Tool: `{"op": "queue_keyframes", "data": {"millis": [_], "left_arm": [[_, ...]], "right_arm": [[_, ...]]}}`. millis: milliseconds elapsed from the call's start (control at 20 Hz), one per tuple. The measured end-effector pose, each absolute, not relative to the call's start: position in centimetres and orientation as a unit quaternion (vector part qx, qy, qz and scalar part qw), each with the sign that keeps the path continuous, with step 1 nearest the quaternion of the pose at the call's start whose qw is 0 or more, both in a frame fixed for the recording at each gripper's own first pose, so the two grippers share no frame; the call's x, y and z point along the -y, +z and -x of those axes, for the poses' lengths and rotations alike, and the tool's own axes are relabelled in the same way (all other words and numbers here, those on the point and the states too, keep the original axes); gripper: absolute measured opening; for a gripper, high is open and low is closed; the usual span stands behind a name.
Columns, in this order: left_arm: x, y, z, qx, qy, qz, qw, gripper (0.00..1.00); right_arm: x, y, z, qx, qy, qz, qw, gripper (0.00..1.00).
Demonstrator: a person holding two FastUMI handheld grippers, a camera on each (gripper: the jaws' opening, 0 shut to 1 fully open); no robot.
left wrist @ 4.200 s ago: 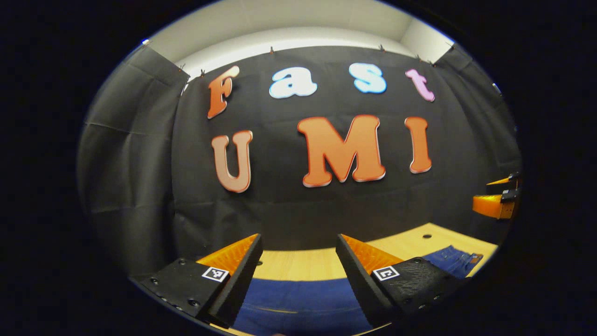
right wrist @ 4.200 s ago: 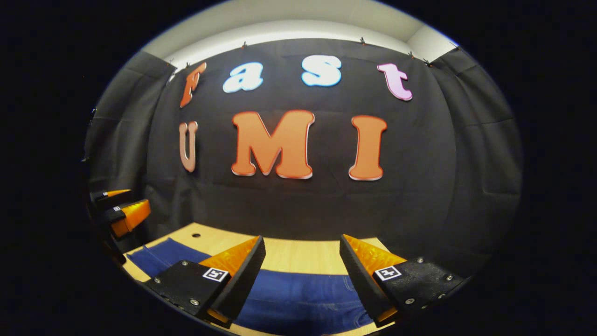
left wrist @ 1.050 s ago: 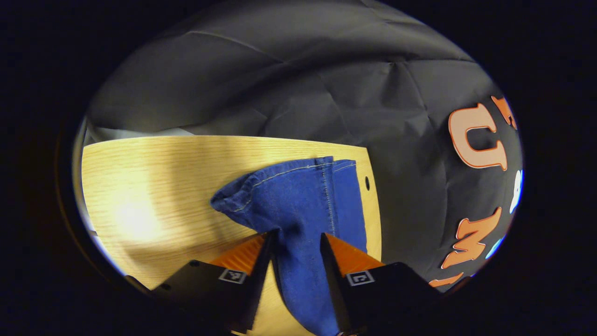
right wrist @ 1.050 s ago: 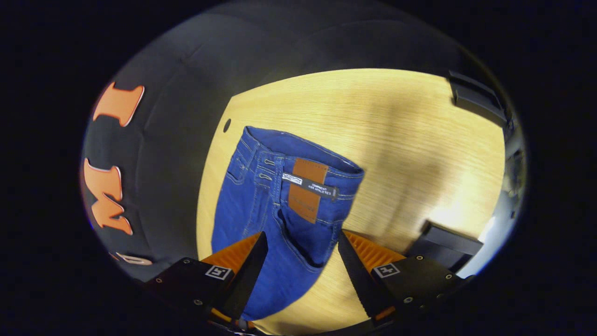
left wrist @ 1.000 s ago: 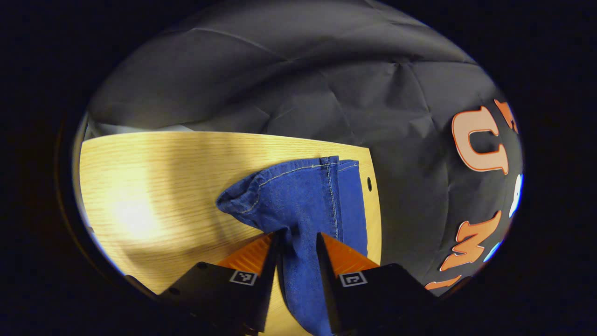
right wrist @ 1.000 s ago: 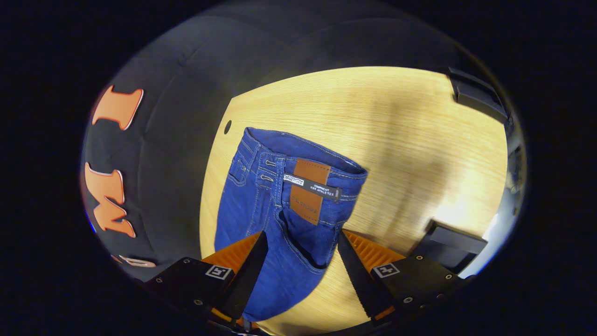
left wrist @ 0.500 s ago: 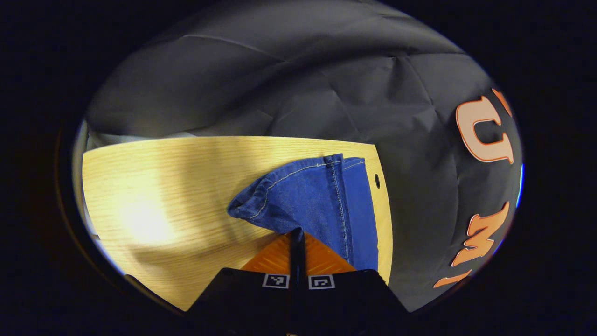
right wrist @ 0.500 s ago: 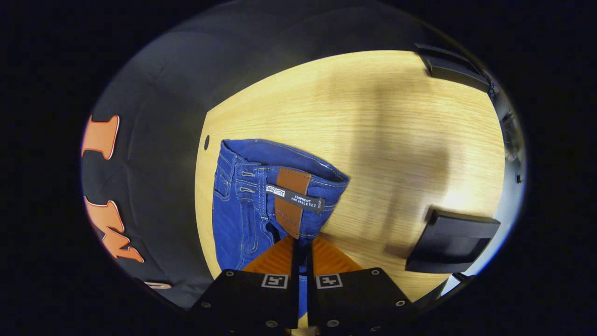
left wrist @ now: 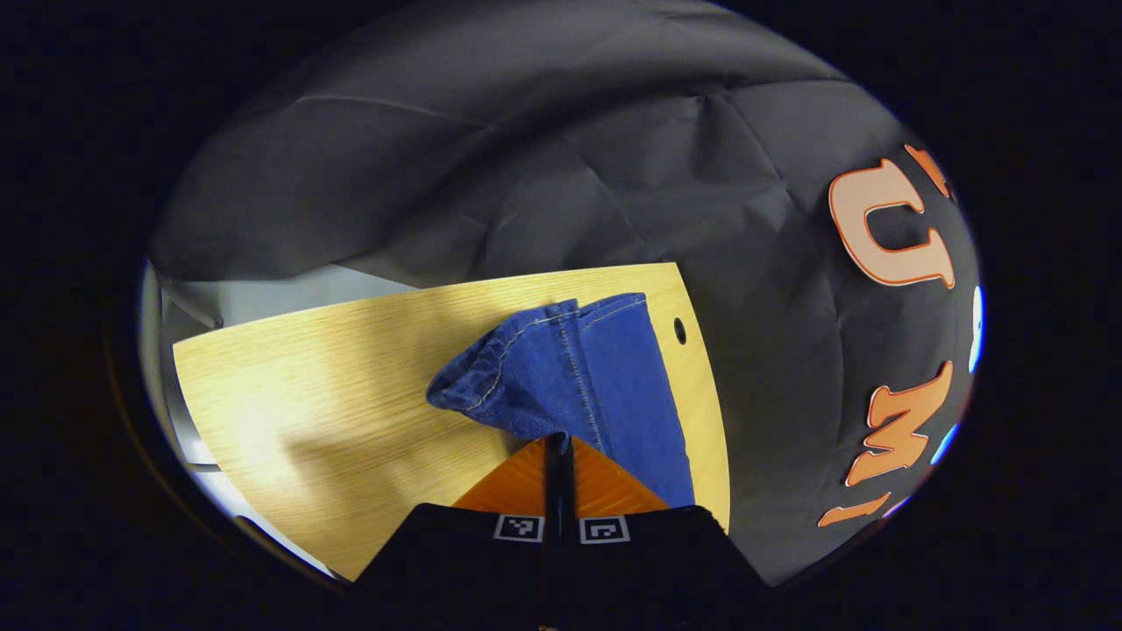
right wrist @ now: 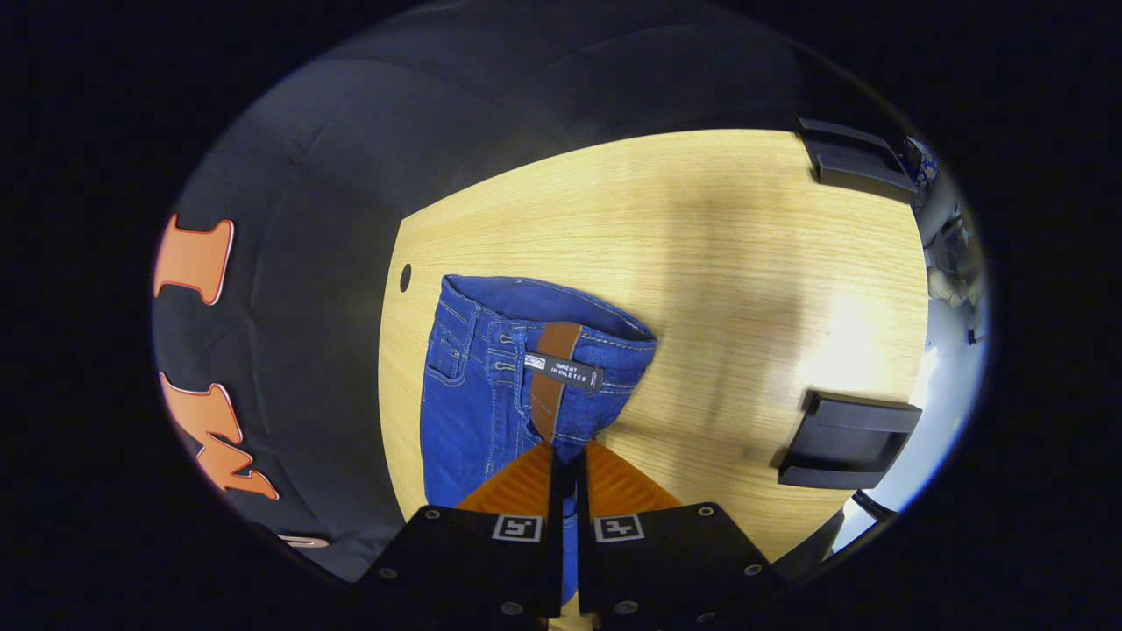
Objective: Grasp the waist and the cuffs of the jeans and fold them to make the two legs overlap; first hold the waist and fold one-third of the jeans toward the cuffs, then hold the cuffs and fold the remaining one-third in the same direction to finish folding.
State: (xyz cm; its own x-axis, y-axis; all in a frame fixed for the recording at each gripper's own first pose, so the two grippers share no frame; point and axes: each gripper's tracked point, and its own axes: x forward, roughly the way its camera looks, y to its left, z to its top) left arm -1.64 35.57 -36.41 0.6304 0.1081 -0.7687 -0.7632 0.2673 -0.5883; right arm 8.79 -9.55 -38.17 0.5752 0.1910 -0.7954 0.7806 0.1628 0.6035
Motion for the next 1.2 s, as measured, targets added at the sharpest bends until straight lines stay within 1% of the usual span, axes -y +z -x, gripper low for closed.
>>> {"op": "queue_keyframes", "data": {"millis": [200,400,550,700,900,1200], "left_arm": [[-35.9,-33.9,-1.4,-0.327,0.274,0.521,0.739,0.00],[-35.9,-33.4,-4.6,-0.361,0.259,0.507,0.739,0.01],[-36.2,-33.1,-7.0,-0.374,0.253,0.508,0.733,0.01],[-36.8,-33.7,-8.9,-0.381,0.263,0.504,0.729,0.00],[-37.2,-35.0,-10.8,-0.391,0.289,0.505,0.714,0.01],[-37.9,-37.2,-15.7,-0.435,0.296,0.447,0.724,0.00]], "right_arm": [[10.1,-36.2,-10.9,-0.385,-0.236,-0.604,0.657,0.08],[10.0,-34.3,-13.2,-0.381,-0.251,-0.602,0.656,0.08],[9.9,-33.3,-14.9,-0.384,-0.261,-0.605,0.646,0.08],[10.1,-33.4,-16.9,-0.396,-0.265,-0.607,0.636,0.07],[9.6,-34.9,-20.4,-0.435,-0.252,-0.601,0.621,0.07],[8.7,-37.0,-27.2,-0.467,-0.228,-0.595,0.613,0.08]]}}
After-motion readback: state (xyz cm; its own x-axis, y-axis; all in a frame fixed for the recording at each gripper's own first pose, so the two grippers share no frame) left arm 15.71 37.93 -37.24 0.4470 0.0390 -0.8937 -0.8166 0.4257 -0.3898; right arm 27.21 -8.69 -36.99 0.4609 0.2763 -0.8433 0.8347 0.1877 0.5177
